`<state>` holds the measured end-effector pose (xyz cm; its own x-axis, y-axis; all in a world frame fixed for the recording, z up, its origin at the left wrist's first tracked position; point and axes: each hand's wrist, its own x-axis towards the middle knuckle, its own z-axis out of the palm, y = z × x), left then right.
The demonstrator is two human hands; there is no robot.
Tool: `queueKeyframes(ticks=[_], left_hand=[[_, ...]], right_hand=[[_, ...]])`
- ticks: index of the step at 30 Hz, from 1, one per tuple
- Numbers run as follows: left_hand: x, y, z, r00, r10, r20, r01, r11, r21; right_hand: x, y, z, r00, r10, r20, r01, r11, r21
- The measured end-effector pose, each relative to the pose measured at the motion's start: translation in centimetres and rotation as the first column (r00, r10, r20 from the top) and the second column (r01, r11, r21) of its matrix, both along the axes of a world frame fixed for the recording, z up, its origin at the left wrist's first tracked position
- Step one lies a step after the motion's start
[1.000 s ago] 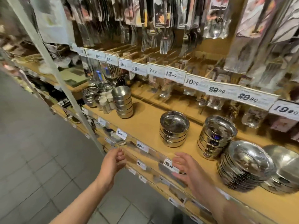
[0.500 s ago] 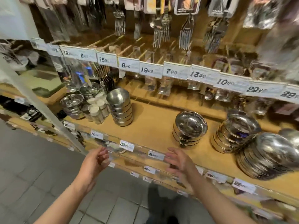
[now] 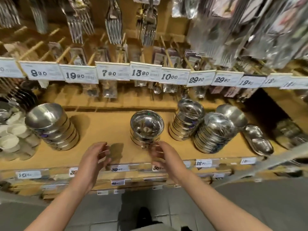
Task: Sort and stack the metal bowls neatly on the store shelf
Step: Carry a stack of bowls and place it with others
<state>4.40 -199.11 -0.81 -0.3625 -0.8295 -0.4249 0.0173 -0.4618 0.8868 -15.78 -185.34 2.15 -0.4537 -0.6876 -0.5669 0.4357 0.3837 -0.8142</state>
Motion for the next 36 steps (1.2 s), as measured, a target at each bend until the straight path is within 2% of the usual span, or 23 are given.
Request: queueKeyframes(ticks=[5, 8, 12, 16, 20, 26, 31, 36], left_hand=[[-3.3, 1.7, -0.7, 0.973, -0.23, 0.025, 0.23, 0.973, -0.01], [-5.2, 3.5, -1.9, 0.947, -0.318, 0.041, 0.316, 0.948, 0.038], [-8.0, 6.5, -2.5, 0.902, -0.432, 0.017, 0.427, 0.896, 0.12], [-10.3, 9.7, -2.0, 0.864, -0.503, 0.006, 0.499, 0.859, 0.117], [-12.7, 11.5, -1.4, 0.868, -0.493, 0.061, 0.484, 0.867, 0.12], [-17.8, 14.7, -1.2, 0.907, -0.401, 0.129, 0.398, 0.916, 0.052], [-25.9, 20.3, -0.9, 0.932, -0.339, 0.126, 0.333, 0.94, 0.071], [-31.7, 24.5, 0.5, 0.918, -0.378, 0.118, 0.375, 0.926, 0.05]], right_hand=[[-1.1, 5.5, 0.2, 0.961, -0.275, -0.01, 0.274, 0.961, -0.04], [-0.9, 9.7, -0.5, 0.905, -0.426, 0.003, 0.425, 0.905, 0.014], [-1.3, 15.1, -1.2, 0.833, -0.552, -0.045, 0.554, 0.831, 0.049], [-2.7, 19.3, -1.7, 0.79, -0.609, -0.073, 0.613, 0.789, 0.051], [-5.4, 20.9, -3.0, 0.784, -0.62, -0.02, 0.62, 0.784, 0.009], [-13.0, 22.0, -4.5, 0.851, -0.518, 0.08, 0.522, 0.852, -0.035], [-22.3, 25.7, -3.0, 0.872, -0.487, 0.056, 0.488, 0.873, -0.014], [-29.3, 26.1, -1.9, 0.894, -0.442, 0.068, 0.445, 0.895, -0.033]])
